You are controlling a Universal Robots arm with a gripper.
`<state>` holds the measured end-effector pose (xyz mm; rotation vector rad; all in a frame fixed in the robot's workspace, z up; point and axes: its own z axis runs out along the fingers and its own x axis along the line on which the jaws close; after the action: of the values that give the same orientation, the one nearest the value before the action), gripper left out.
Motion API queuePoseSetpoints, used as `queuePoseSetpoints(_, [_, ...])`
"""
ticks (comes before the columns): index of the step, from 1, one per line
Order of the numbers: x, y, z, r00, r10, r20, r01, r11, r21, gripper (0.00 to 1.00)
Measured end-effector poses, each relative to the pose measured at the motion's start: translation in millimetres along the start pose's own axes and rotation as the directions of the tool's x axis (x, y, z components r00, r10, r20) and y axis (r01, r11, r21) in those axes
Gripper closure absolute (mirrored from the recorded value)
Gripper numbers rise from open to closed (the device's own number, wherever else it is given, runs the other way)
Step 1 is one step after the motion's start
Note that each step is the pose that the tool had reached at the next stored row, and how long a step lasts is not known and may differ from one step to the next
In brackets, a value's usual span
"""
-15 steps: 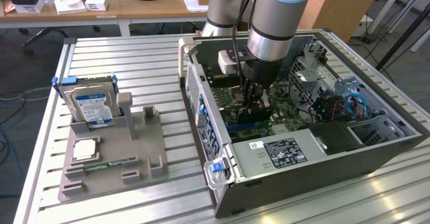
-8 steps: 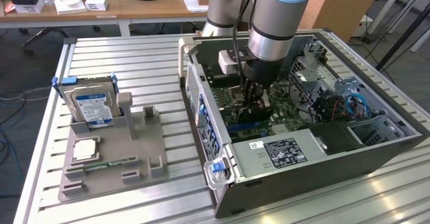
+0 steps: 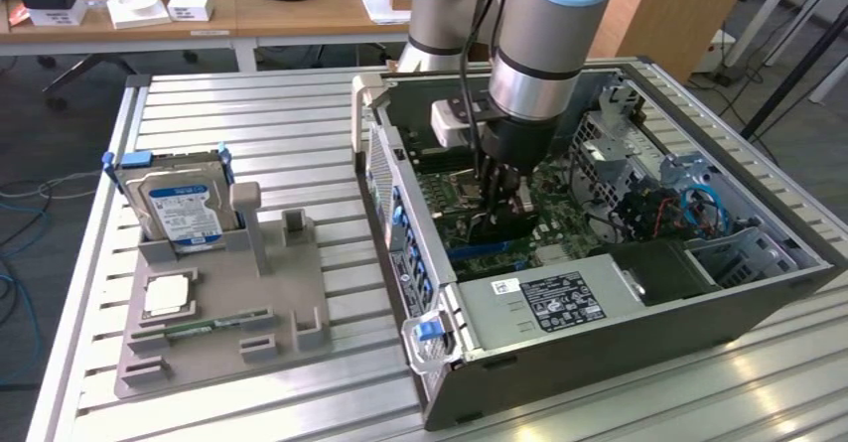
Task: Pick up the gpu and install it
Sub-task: 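Insert the gpu into the slot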
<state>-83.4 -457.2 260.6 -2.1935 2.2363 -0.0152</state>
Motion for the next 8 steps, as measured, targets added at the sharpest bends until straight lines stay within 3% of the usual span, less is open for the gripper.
queuePoseSetpoints(8, [0.3,0.1,-0.7,0.9999,-0.012,0.0013,0.012,0.9999,0.0000,0.74])
